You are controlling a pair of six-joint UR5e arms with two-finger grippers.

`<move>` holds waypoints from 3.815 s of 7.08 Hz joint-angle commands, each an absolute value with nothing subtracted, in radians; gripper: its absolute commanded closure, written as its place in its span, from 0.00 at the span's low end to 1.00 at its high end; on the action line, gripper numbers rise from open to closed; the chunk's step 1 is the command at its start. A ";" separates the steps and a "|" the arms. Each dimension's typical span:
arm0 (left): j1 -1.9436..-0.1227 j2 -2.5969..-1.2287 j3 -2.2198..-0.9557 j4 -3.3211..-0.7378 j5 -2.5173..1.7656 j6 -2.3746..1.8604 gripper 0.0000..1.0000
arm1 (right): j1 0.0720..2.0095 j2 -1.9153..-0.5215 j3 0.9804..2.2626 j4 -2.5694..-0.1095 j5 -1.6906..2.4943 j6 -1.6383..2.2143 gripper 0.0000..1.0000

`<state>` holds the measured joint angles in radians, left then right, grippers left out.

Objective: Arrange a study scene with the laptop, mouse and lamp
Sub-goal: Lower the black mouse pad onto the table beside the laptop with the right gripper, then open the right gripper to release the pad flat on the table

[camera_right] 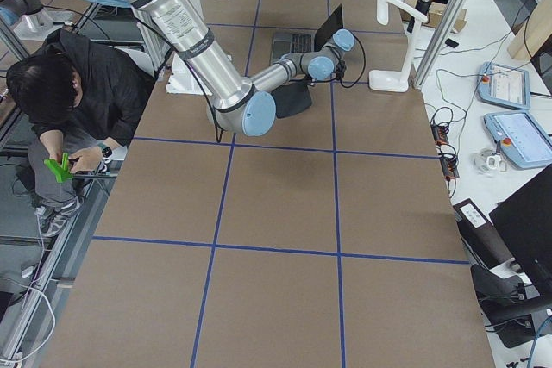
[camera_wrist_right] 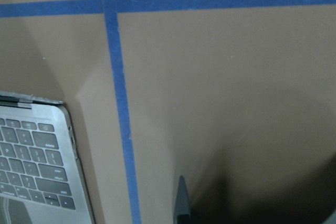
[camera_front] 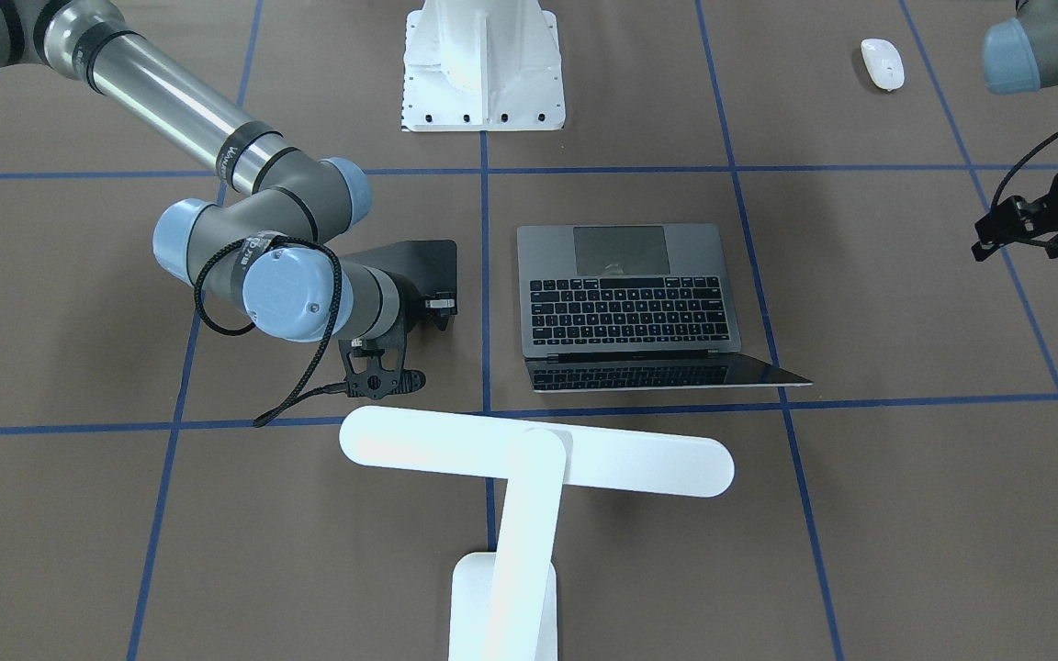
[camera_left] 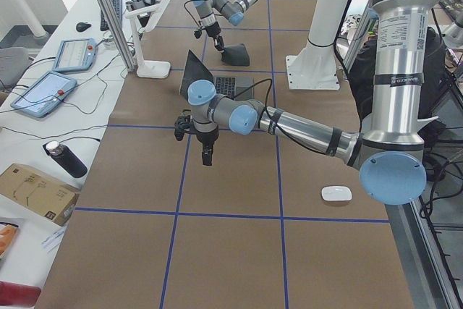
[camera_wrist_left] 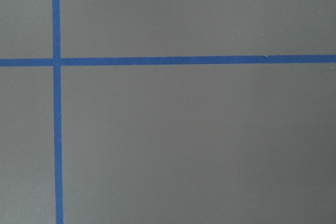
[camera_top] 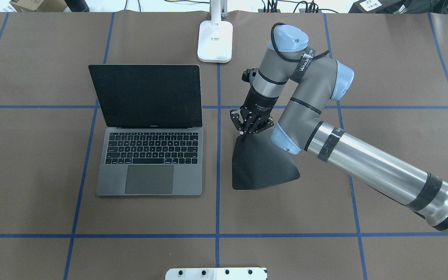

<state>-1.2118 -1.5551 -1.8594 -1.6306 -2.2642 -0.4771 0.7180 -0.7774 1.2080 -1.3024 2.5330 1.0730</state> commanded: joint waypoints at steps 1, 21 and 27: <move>-1.212 -1.555 -1.861 -1.631 -2.264 -0.477 0.00 | 0.718 -0.759 1.203 -1.302 2.534 1.115 1.00; -1.212 -1.560 -1.841 -1.631 -2.264 -0.479 0.00 | 0.672 -0.735 1.147 -1.127 2.451 1.141 0.01; -1.212 -1.563 -1.816 -1.632 -2.264 -0.479 0.00 | 0.719 -0.712 1.151 -1.075 2.398 1.143 0.01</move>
